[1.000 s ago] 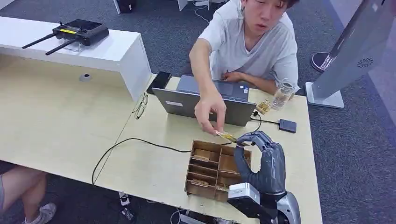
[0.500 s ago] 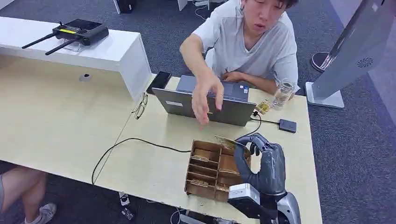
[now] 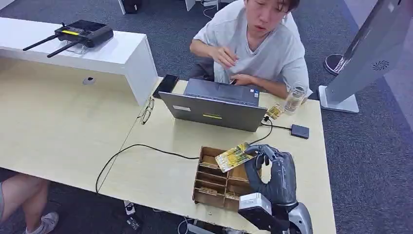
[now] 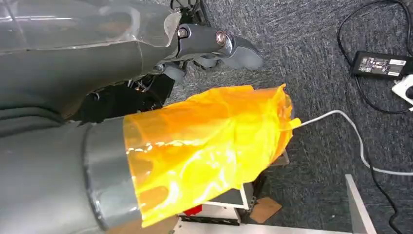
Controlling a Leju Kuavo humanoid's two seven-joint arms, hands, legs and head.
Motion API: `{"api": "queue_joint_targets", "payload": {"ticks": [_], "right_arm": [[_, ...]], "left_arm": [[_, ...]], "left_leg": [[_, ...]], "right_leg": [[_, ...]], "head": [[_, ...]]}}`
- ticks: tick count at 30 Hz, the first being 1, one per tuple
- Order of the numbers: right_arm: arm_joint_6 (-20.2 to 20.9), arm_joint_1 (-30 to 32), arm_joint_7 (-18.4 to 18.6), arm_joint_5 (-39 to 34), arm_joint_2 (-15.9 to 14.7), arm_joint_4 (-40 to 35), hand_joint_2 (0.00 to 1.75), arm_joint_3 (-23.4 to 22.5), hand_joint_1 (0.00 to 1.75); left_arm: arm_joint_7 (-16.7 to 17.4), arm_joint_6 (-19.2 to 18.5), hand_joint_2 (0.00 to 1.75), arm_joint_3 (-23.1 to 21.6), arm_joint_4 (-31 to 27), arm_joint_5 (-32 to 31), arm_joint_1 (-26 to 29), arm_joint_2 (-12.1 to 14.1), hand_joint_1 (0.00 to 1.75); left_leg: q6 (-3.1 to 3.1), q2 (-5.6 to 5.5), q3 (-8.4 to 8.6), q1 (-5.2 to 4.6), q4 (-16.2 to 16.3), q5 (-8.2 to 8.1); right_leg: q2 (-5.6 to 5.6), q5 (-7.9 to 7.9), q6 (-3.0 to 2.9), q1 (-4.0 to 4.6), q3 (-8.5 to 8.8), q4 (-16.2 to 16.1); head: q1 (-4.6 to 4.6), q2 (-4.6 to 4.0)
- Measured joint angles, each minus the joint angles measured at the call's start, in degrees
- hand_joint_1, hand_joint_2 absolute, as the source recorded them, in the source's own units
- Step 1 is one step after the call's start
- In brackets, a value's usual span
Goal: Pass the card to the sensor for recognition and then transmit it.
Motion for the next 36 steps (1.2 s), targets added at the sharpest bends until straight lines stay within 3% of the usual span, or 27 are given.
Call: {"api": "queue_joint_targets", "payload": {"ticks": [7,17,36], "right_arm": [[3.43,0.64,-1.33,-6.32,-0.31,-0.77,1.75,0.00,1.75],[12.96,4.54,-4.63,-19.83,-3.17,-3.89,1.75,-1.38,1.75],[10.12,10.35,-4.90,-17.22,-6.84,-6.12,1.75,-8.33,1.75]], "left_arm": [[-0.72,-0.11,0.00,-0.31,0.02,0.28,0.07,-0.02,0.00],[-2.86,-0.83,0.00,-0.31,0.09,0.79,0.37,-0.20,0.00],[-2.82,-1.03,0.00,-0.22,0.07,1.90,0.40,-0.72,0.00]], "left_leg": [[0.00,0.00,0.00,0.00,0.00,0.00],[0.00,0.00,-0.06,0.00,0.00,-0.01],[0.01,0.00,-0.11,-0.01,0.01,-0.01]], "right_leg": [[0.00,0.00,0.00,0.00,-0.01,0.00],[0.00,0.00,0.00,0.00,-0.05,-0.01],[-0.01,0.00,0.00,-0.01,-0.09,-0.01]], "head": [[-0.02,0.00],[0.00,0.00],[0.00,0.00]]}}
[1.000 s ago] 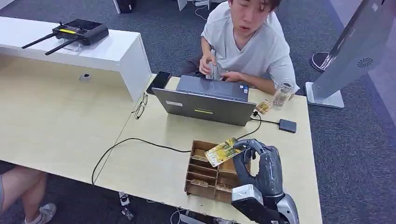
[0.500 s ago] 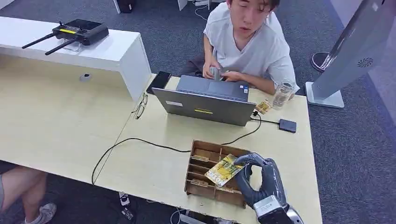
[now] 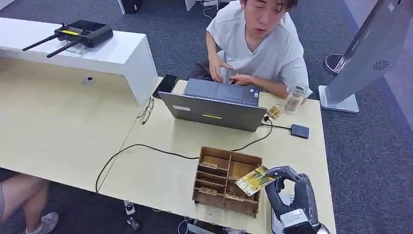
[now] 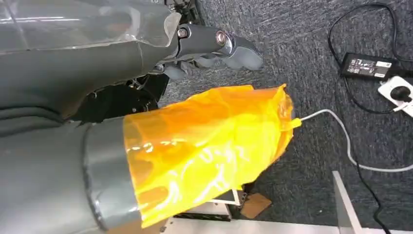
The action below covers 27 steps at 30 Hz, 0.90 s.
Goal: Pass the card to the sensor for recognition and then transmit it.
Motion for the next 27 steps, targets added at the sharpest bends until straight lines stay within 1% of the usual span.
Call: {"api": "queue_joint_targets", "payload": {"ticks": [6,9,12,14,23,27], "right_arm": [[-0.44,0.29,0.55,1.10,-0.15,0.00,1.75,-0.53,1.75],[-3.27,1.06,0.87,3.89,-0.15,0.00,1.75,-1.36,1.75],[-7.11,2.33,1.38,7.13,-0.15,0.02,1.75,-1.97,1.75],[-8.87,3.18,1.66,8.13,-0.15,0.18,1.75,-2.36,1.75],[-14.03,7.53,1.86,9.62,-0.22,2.12,1.75,-3.72,1.75],[-14.56,8.68,1.86,9.64,-0.26,3.19,1.75,-4.17,1.75]], "left_arm": [[0.50,0.00,0.00,0.02,0.00,0.09,0.00,-0.02,0.00],[0.66,0.00,0.00,0.09,0.00,0.15,0.01,-0.17,0.00],[0.94,0.00,0.00,0.50,0.00,0.17,0.00,-0.39,0.00],[1.05,0.00,0.00,0.77,0.00,0.26,0.00,-0.44,0.00],[1.20,-0.15,0.00,1.29,0.00,0.59,0.00,-0.48,0.00],[1.22,-0.15,0.00,1.46,-0.02,0.59,0.00,-0.63,0.00]], "left_leg": [[0.00,0.00,0.00,0.01,0.00,0.00],[0.00,0.00,-0.02,0.01,0.00,0.00],[0.00,-0.01,-0.04,0.00,0.00,-0.01],[0.01,0.00,-0.05,0.00,0.00,-0.01],[0.01,-0.01,-0.07,0.00,0.00,-0.02],[-0.02,0.00,-0.07,0.00,0.00,-0.04]], "right_leg": [[0.01,0.00,0.00,0.00,-0.03,0.01],[0.00,-0.01,0.00,0.00,-0.03,0.01],[0.00,-0.01,0.00,0.00,-0.04,0.00],[0.00,-0.01,0.01,0.00,-0.05,0.00],[0.00,-0.02,0.00,0.00,-0.07,0.00],[0.00,-0.02,0.00,0.00,-0.08,0.00]], "head": [[-0.02,0.00],[-0.02,0.00],[0.00,0.00],[-0.02,0.00],[0.00,0.00],[-0.02,0.00]]}}
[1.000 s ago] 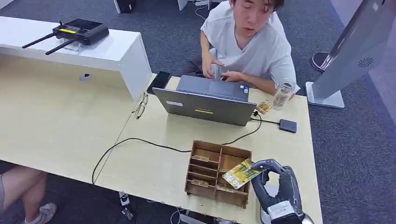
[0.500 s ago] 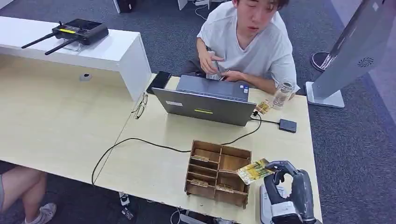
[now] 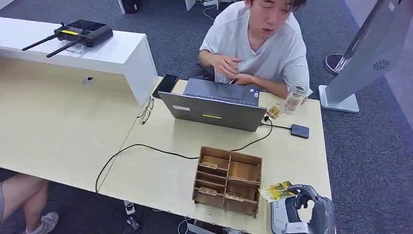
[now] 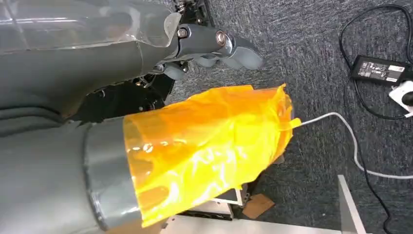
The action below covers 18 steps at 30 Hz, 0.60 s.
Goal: Pass the card to the sensor for recognition and then transmit it.
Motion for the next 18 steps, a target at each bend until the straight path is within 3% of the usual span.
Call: {"api": "queue_joint_targets", "payload": {"ticks": [18], "right_arm": [[-1.75,2.64,0.94,-0.20,-0.04,2.27,1.75,-0.13,1.75]], "left_arm": [[-0.02,-0.02,0.00,0.72,-0.11,0.02,0.00,-0.28,0.00]], "left_leg": [[-0.01,0.00,-0.01,0.00,0.00,-0.01]], "right_leg": [[0.00,-0.01,-0.01,0.00,-0.01,0.00]], "head": [[0.00,0.00]]}}
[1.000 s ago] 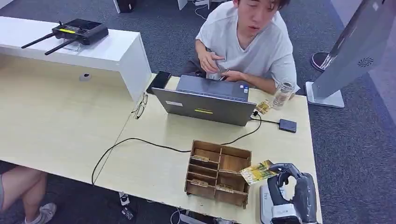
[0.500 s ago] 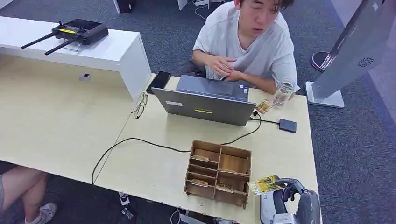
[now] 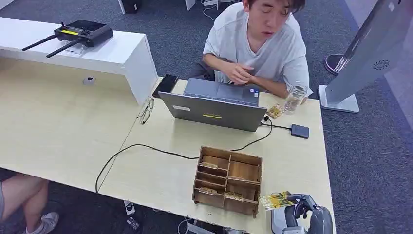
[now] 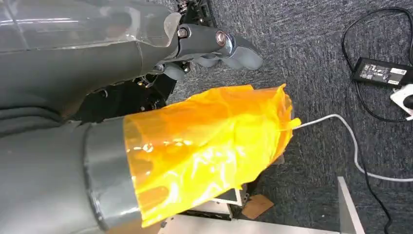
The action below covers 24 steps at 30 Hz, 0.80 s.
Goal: Pass the card to the sensor for recognition and then transmit it.
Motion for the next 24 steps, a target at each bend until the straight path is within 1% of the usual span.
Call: {"api": "queue_joint_targets", "payload": {"ticks": [5,8,9,11,14,17,20,24], "right_arm": [[0.00,0.00,0.00,0.00,0.00,0.00,1.75,0.00,1.75],[-0.33,0.23,0.61,0.00,0.00,0.37,1.75,0.00,1.75],[-2.85,0.69,2.49,2.41,0.02,1.09,1.75,0.04,1.75],[-5.29,1.00,4.62,5.16,0.28,1.84,1.75,0.33,1.75],[-6.41,1.28,6.30,7.28,0.59,2.69,1.75,1.09,1.75],[-6.47,1.46,6.91,8.42,0.70,3.30,1.75,1.33,1.75],[-6.51,1.86,6.95,12.62,1.53,4.26,1.75,0.94,1.75],[-6.51,2.58,4.62,19.60,4.58,5.94,1.75,-2.31,1.75]], "left_arm": [[0.00,0.00,0.00,0.00,0.00,0.00,0.00,0.00,0.00],[0.00,0.00,0.00,0.04,-0.02,-0.02,0.00,0.00,0.00],[0.07,0.00,0.00,0.09,-0.04,-0.02,0.00,-0.02,0.00],[0.42,0.04,0.00,0.22,-0.18,-0.04,0.00,-0.07,0.00],[0.50,0.11,0.00,0.28,-0.28,-0.04,-0.01,-0.31,0.00],[0.52,0.13,0.00,0.28,-0.31,-0.11,0.00,-0.46,0.00],[0.68,0.26,0.00,0.33,-0.33,-0.24,0.00,-0.46,0.00],[1.20,0.41,0.00,0.46,-0.35,-0.48,-0.01,-0.46,0.00]], "left_leg": [[0.00,0.00,0.00,0.00,0.00,0.00],[0.00,0.00,0.00,0.00,0.00,0.00],[0.00,0.00,-0.01,0.00,0.00,0.00],[-0.01,0.00,-0.01,0.00,0.00,-0.01],[-0.01,0.00,-0.01,0.00,0.00,-0.01],[-0.01,0.00,-0.01,0.00,0.00,-0.01],[-0.01,0.00,-0.01,0.00,0.00,-0.01],[-0.01,0.00,-0.01,0.00,0.00,-0.01]], "right_leg": [[0.00,0.00,0.00,0.00,0.00,0.00],[0.00,0.00,0.00,0.00,0.00,0.00],[0.00,-0.01,0.00,0.00,0.00,0.00],[0.00,-0.02,-0.01,0.00,0.00,0.00],[0.00,-0.02,-0.02,0.00,0.00,0.00],[0.00,-0.03,-0.03,0.00,-0.01,0.00],[0.00,-0.03,-0.03,0.00,-0.01,0.00],[0.00,-0.03,-0.03,0.00,-0.01,0.00]], "head": [[0.00,0.00],[0.02,0.00],[0.02,0.00],[0.02,0.00],[0.00,0.00],[0.00,0.00],[0.02,0.00],[0.00,0.00]]}}
